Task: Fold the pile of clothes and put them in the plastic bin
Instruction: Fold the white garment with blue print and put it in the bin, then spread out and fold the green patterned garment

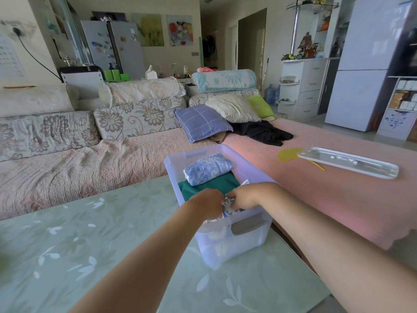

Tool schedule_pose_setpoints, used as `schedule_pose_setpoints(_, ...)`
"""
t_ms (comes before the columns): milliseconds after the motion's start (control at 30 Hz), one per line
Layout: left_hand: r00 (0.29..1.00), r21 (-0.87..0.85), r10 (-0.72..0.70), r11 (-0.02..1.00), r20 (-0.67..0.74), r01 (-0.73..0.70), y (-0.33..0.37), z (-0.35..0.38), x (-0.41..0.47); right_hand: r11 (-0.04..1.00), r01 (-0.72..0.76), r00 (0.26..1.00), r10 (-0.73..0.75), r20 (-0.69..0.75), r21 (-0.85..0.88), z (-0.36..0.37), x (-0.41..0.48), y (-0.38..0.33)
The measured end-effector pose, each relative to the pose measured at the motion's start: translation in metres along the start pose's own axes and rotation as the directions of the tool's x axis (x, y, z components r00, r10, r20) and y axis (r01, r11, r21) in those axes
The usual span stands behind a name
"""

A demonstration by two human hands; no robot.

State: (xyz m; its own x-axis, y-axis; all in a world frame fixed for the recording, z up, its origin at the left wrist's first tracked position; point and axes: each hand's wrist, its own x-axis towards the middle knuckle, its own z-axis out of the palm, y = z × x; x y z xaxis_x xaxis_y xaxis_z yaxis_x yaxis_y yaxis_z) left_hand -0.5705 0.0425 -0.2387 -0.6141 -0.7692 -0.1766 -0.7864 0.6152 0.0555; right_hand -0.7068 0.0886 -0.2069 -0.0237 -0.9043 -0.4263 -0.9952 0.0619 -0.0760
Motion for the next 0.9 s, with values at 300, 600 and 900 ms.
schedule_pose_setpoints(300,0.871,-0.287,-0.103,0.957,-0.48,-0.044,-0.042,-0.029,-0.056,0.968,0.207,0.855,-0.109,-0.507,0.139,-0.006,-0.016,-0.047)
schedule_pose_setpoints(600,0.839,-0.366,-0.317,0.918,-0.442,0.154,-0.17,-0.005,-0.181,0.873,0.452,0.773,-0.281,-0.569,0.183,0.008,-0.015,-0.204)
schedule_pose_setpoints(900,0.684,-0.498,-0.651,0.735,-0.329,0.46,-0.333,0.075,-0.358,0.793,0.586,0.794,-0.519,-0.317,0.169,0.079,0.004,-0.428)
